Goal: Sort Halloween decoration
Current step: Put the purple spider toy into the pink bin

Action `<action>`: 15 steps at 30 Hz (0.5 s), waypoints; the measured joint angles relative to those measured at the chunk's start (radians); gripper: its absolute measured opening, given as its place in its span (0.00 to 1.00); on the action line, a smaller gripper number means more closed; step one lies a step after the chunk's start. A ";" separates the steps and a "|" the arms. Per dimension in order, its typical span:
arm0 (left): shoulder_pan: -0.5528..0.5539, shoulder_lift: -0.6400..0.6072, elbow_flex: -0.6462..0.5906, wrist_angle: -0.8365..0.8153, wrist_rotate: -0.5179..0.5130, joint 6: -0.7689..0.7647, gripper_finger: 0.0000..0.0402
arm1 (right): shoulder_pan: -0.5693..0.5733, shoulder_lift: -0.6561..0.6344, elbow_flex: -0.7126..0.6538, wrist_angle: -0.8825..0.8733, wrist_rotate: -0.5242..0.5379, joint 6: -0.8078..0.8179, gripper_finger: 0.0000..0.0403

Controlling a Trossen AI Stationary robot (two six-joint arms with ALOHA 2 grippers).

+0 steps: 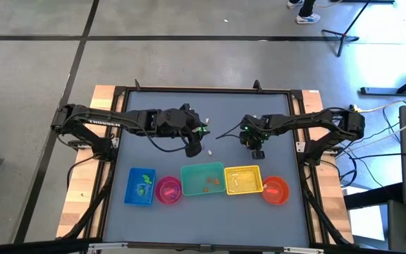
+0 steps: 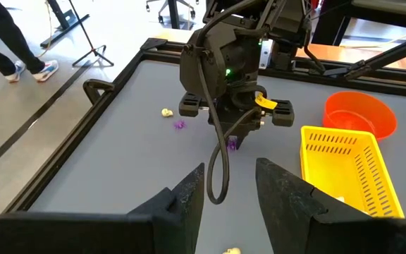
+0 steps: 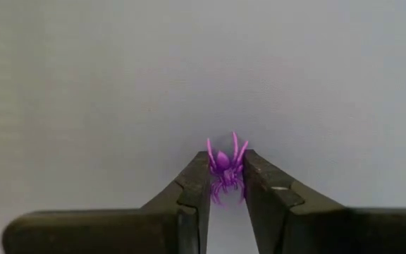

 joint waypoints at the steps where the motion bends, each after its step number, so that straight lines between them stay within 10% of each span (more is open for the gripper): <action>1: 0.000 0.000 0.000 0.000 0.000 0.000 0.28 | 0.000 0.000 0.000 0.000 0.000 0.004 0.18; 15: 0.000 -0.128 -0.001 -0.090 -0.037 0.008 0.28 | 0.001 -0.009 0.131 -0.126 -0.020 0.083 0.18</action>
